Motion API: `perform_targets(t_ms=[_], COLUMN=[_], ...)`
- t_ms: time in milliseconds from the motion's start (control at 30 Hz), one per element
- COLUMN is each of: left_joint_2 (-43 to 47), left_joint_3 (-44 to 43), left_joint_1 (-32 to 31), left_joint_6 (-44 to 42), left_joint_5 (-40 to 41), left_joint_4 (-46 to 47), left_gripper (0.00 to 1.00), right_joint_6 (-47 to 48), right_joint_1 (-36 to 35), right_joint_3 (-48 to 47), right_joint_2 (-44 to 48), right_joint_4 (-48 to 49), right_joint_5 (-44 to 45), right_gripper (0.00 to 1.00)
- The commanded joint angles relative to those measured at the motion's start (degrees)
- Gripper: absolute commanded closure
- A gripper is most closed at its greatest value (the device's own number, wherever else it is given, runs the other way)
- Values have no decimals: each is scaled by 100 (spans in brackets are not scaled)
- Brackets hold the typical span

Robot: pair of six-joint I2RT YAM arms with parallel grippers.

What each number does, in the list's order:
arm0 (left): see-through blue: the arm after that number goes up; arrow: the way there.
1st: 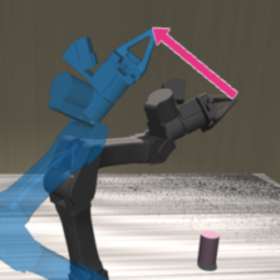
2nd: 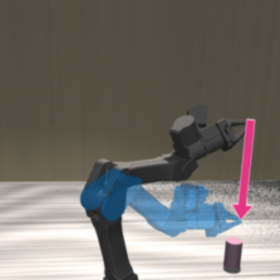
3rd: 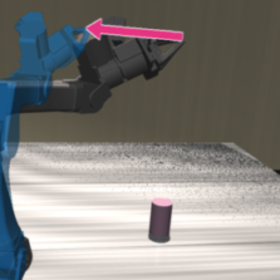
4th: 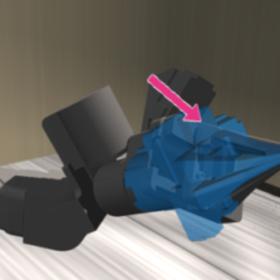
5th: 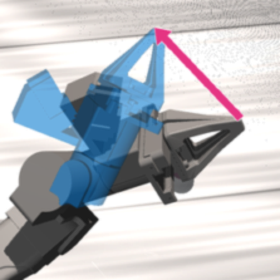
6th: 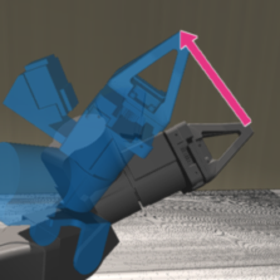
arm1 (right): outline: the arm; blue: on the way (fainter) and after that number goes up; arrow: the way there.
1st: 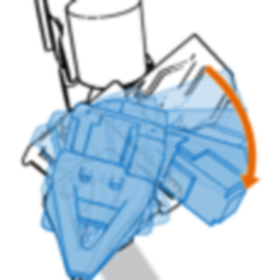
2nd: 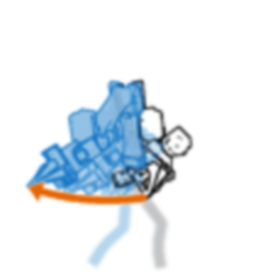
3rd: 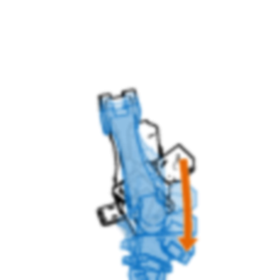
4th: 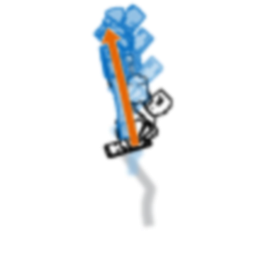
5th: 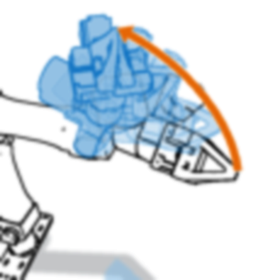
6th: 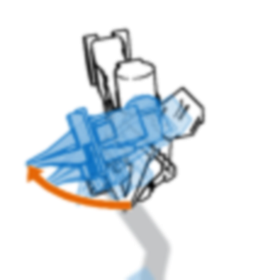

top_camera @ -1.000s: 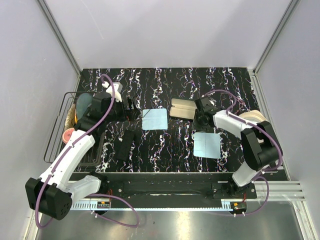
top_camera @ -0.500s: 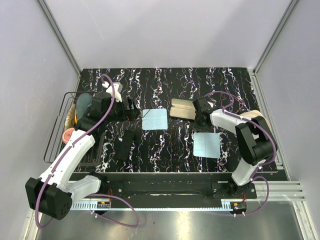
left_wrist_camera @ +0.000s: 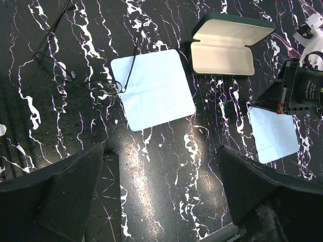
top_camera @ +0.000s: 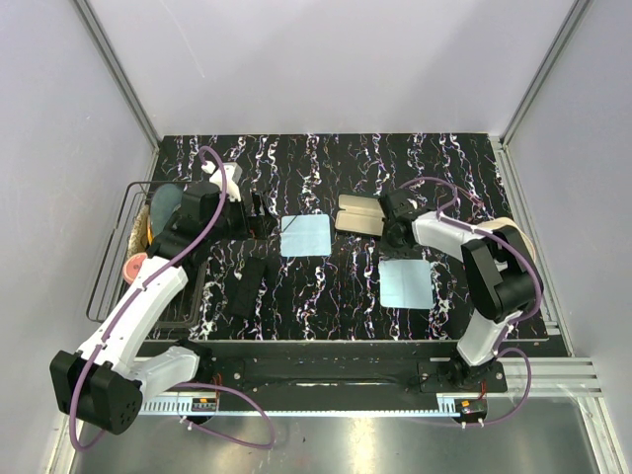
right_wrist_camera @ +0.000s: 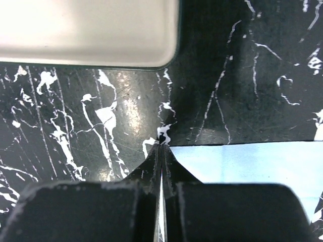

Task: Organize the sunglasses
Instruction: Pick up the corner of the glasses cleaning cloth from the center of the board, then place the glasses cleaning cloth at the center of the board.

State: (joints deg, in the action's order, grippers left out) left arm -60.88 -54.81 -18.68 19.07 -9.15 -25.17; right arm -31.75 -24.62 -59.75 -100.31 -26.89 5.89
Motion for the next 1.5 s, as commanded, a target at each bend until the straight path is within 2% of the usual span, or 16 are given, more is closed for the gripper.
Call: perform_targets(t_ms=[0, 133, 467, 667, 800, 967, 1000, 1067, 1133, 1233, 1333, 1367, 1433, 1467], left_joint_2=[33, 59, 94, 41, -20, -125, -160, -205, -222, -257, -310, -336, -415, -433], left_joint_3=[-21, -21, -21, -13, -48, -100, -127, -135, -144, -179, -197, -180, -101, -57], left_joint_1=[31, 31, 31, 31, 31, 31, 31, 22, 31, 31, 22, 13, 4, -13], left_joint_6=[-9, -17, -35, 9, 27, 123, 123, 167, 220, 299, 483, 536, 685, 747], left_joint_5=[89, 106, 203, 106, 54, 1, -17, -17, 1, 80, -8, -147, -271, -324], left_joint_4=[232, 223, 153, 144, 135, 144, 135, 144, 126, 91, 100, 126, 223, 275], left_gripper=[1, 1, 1, 1, 1, 1, 1, 1, 1, 1, 1, 1, 1, 1], right_joint_6=[248, 616, 2443, 2674, 2630, 2455, 2411, 2262, 2095, 1752, 1321, 1077, 829, 550], right_joint_1=[-139, -297, -1228, -1581, -1747, -1906, -1906, -1906, -1906, -1906, -1897, -1897, -1897, -1888], right_joint_3=[-221, -292, -678, -732, -390, 41, 77, 112, 121, 104, 51, 16, -28, -46], right_joint_2=[-217, -155, -278, -472, -139, 161, 239, 345, 565, 916, 1163, 1207, 1233, 1216], right_joint_4=[0, 298, 563, 404, 395, 439, 483, 536, 685, 852, 739, 634, 125, -94], right_joint_5=[-220, -815, -2276, -2636, -3172, -3138, -3060, -2778, -2394, -1954, -1331, -1162, -663, -625], right_gripper=[100, 100, 100, 100, 100, 100, 78, 55, 25, 17, 20, 25, 28, 32])
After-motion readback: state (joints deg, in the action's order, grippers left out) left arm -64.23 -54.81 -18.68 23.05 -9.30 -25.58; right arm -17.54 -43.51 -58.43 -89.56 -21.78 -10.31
